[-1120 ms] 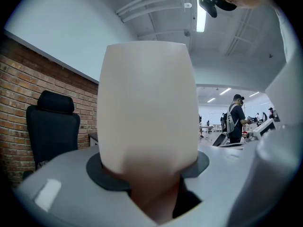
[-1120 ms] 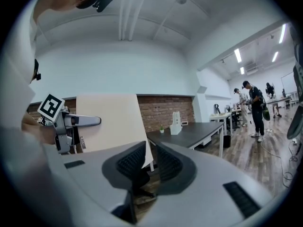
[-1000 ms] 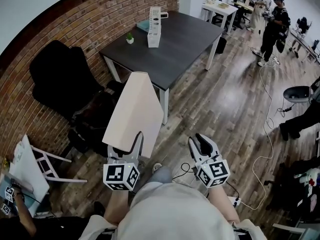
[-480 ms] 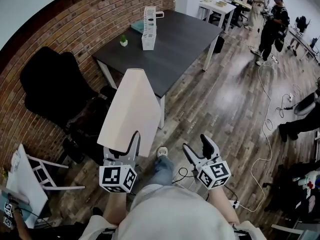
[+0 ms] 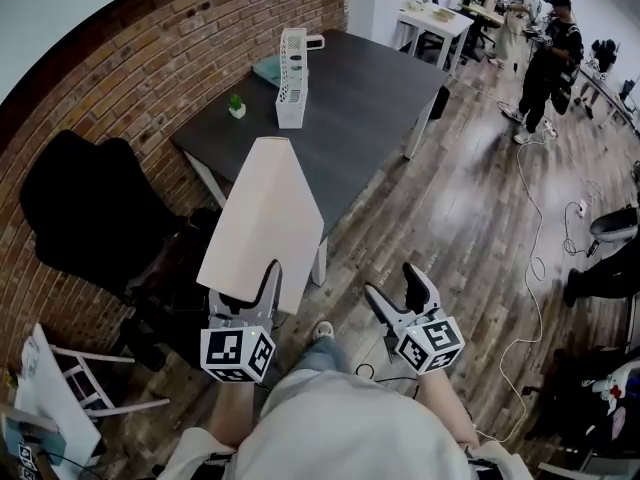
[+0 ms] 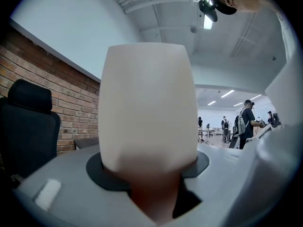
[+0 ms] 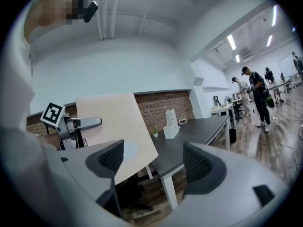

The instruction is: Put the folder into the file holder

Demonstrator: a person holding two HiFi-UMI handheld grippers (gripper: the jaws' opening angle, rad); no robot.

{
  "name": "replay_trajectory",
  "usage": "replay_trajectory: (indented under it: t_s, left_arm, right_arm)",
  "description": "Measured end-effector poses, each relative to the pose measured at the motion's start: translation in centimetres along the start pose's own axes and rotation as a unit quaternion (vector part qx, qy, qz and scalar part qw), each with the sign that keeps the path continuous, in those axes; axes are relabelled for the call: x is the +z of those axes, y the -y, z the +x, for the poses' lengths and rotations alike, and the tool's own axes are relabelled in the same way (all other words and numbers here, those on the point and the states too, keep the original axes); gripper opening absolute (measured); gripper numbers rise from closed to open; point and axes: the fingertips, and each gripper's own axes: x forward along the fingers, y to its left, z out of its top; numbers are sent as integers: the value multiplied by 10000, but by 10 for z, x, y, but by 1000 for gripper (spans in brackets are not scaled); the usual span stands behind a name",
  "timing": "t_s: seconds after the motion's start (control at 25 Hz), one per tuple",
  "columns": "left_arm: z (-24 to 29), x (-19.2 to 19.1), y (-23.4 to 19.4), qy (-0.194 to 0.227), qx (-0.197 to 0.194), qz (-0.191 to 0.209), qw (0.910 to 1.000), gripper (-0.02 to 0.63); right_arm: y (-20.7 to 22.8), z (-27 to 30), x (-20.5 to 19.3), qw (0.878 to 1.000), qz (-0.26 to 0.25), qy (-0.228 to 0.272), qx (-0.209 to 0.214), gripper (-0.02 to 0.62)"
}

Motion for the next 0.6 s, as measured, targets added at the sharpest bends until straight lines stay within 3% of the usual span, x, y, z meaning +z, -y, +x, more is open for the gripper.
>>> replay_trajectory:
  t_s: [0.6]
  left_arm:
    - [157,27,-84,90,100,-55,9999,270]
  right_arm:
    - [61,149,46,9998,-106,159,-57,368]
